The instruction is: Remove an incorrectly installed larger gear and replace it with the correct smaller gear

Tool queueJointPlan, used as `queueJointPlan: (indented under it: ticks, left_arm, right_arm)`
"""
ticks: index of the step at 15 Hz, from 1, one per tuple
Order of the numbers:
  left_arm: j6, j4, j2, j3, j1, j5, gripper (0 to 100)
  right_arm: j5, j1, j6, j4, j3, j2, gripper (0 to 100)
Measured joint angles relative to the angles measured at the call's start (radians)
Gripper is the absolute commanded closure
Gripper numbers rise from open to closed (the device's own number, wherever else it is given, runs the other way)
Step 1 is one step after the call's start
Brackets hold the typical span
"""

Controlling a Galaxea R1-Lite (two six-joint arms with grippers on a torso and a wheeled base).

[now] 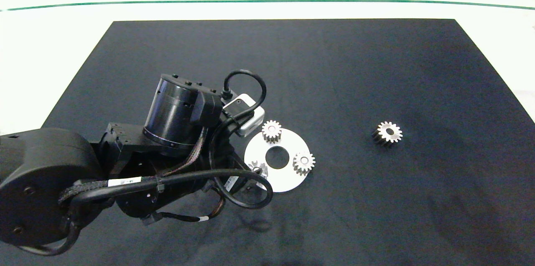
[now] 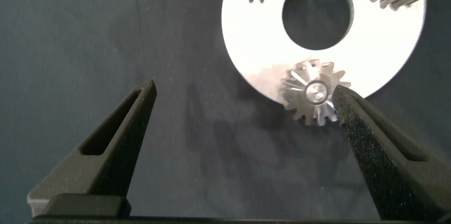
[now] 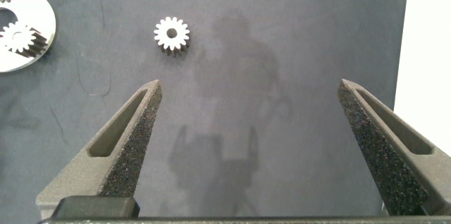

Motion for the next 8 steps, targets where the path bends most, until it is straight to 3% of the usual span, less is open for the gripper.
queueJointPlan:
  ticks: [6,8]
  left_arm:
    - [-0.011,0.006,-0.022,0.010,0.002,0.000,0]
    - [-0.036,0.007,-0.062,0.012,0.008,0.001,0]
  right_arm:
    - [0.000,-0.015,0.005,0.000,-0.001,-0.001,0]
    - [0.000,-0.044,0.038,0.000,0.006,-0.002,0]
